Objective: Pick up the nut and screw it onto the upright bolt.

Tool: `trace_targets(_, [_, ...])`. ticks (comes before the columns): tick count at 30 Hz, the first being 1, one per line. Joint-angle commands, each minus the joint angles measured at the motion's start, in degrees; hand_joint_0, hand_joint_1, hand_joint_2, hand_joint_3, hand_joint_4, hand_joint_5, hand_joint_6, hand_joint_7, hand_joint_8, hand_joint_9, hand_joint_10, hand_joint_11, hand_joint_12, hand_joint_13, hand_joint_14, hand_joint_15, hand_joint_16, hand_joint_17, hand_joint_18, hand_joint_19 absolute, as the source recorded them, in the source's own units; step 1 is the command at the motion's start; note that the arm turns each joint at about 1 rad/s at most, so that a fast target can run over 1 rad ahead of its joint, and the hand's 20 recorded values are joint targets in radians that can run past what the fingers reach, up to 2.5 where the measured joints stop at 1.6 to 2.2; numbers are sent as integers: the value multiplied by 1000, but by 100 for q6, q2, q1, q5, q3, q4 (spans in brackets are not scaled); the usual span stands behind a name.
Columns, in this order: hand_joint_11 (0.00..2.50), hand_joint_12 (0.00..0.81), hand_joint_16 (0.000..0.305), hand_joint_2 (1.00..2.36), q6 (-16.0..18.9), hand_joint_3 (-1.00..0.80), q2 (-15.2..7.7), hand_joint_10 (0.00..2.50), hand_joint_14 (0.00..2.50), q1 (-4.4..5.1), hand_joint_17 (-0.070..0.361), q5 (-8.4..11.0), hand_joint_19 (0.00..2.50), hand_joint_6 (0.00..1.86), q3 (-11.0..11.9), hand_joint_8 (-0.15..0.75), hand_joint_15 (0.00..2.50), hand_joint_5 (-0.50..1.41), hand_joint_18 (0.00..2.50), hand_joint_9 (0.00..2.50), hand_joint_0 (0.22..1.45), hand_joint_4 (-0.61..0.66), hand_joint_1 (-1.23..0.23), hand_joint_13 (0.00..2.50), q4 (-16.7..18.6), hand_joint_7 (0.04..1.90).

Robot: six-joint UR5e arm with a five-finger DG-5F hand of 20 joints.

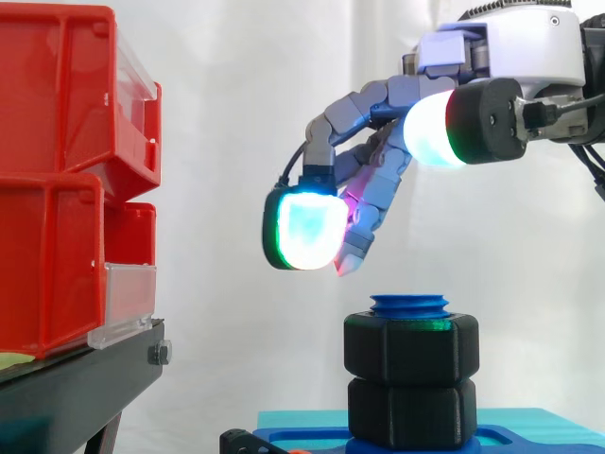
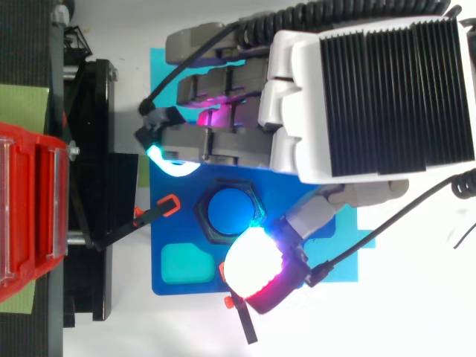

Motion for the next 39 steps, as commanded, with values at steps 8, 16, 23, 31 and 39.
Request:
trace_targets(8, [0, 213, 24, 1000, 17, -500, -4, 0, 0, 150, 55, 66, 0, 501, -235, 167, 0, -115, 226, 737, 505, 178, -169, 572, 265, 573])
trace_targets(16, [0, 233, 26, 1000, 17, -500, 5, 0, 0, 168, 58, 75, 0, 501, -402, 160, 0, -121, 80, 570, 495, 169, -119, 455, 512, 574])
trace_targets(23, [0, 240, 26, 1000, 26, -500, -4, 0, 0, 177, 59, 75, 0, 501, -402, 170, 0, -110, 47, 537, 493, 175, -110, 435, 432, 613])
trace_targets(31, [0, 253, 26, 1000, 17, -500, -4, 0, 0, 177, 59, 83, 0, 502, -498, 180, 0, -89, 45, 544, 496, 187, -109, 454, 353, 724])
trace_targets(39, [0, 257, 25, 1000, 17, -500, -4, 0, 0, 159, 56, 83, 0, 504, -498, 206, 0, -65, 124, 598, 508, 237, -126, 516, 213, 946])
